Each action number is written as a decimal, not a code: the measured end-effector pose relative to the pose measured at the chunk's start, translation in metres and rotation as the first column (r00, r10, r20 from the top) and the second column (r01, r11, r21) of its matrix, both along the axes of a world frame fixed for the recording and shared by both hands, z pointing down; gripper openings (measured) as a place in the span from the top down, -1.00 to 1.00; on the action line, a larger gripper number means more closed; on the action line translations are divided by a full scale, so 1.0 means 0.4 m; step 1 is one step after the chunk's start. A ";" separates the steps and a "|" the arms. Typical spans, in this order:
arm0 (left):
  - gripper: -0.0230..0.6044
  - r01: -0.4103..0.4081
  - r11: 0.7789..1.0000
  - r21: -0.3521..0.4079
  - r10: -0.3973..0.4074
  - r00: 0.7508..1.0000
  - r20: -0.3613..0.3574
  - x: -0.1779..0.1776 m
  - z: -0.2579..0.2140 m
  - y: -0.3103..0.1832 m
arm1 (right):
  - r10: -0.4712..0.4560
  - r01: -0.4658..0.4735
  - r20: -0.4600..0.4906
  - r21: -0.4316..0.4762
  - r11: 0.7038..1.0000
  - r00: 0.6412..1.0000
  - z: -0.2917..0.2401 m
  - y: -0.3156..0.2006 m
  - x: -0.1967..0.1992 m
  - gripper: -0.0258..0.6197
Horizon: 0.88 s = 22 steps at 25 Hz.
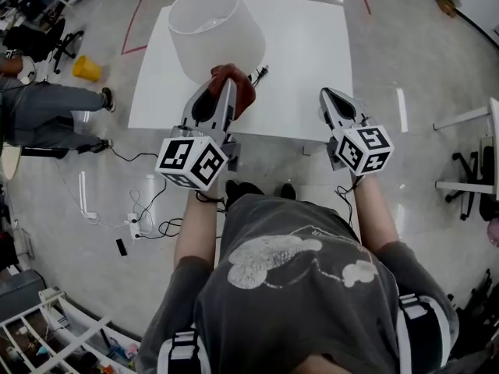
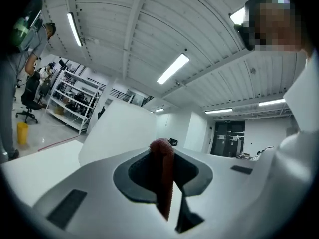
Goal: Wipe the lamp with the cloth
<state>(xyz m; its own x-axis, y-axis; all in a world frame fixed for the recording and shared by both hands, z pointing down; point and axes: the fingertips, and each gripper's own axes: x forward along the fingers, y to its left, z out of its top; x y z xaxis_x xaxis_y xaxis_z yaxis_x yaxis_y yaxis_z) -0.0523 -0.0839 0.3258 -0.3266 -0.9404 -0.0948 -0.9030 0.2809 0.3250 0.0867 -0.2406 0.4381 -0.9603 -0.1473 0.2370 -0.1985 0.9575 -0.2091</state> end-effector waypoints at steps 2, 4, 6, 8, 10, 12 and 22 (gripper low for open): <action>0.70 0.004 1.000 -0.024 -0.004 1.000 -0.030 0.005 0.039 -0.009 | 0.006 -0.006 -0.014 -0.012 1.000 1.000 0.018 -0.010 0.012 0.91; 0.70 0.000 0.999 -0.038 -0.001 0.999 -0.044 0.009 0.056 -0.016 | 0.017 -0.018 -0.023 -0.023 1.000 1.000 0.028 -0.016 0.016 0.91; 0.70 -0.007 1.000 -0.029 0.006 1.000 -0.022 0.012 0.032 -0.019 | 0.028 -0.029 -0.026 -0.026 0.999 0.999 0.028 -0.020 0.008 0.91; 0.70 -0.020 1.000 0.005 0.020 1.000 0.023 0.012 -0.027 -0.021 | 0.037 -0.038 -0.028 -0.022 0.999 0.999 0.017 -0.021 -0.010 0.91; 0.70 -0.041 0.998 0.052 0.039 0.998 0.045 0.007 -0.095 -0.026 | 0.039 -0.039 -0.028 -0.011 0.999 0.999 -0.004 -0.018 -0.029 0.91; 0.70 -0.062 0.994 0.093 0.058 0.997 0.042 0.002 -0.155 -0.039 | 0.037 -0.037 -0.026 0.009 0.999 0.999 -0.032 -0.019 -0.040 0.91; 0.70 0.027 0.995 0.091 -0.034 0.996 0.085 0.001 -0.196 -0.182 | 0.002 -0.002 0.042 0.009 1.000 0.999 -0.060 -0.170 -0.025 0.91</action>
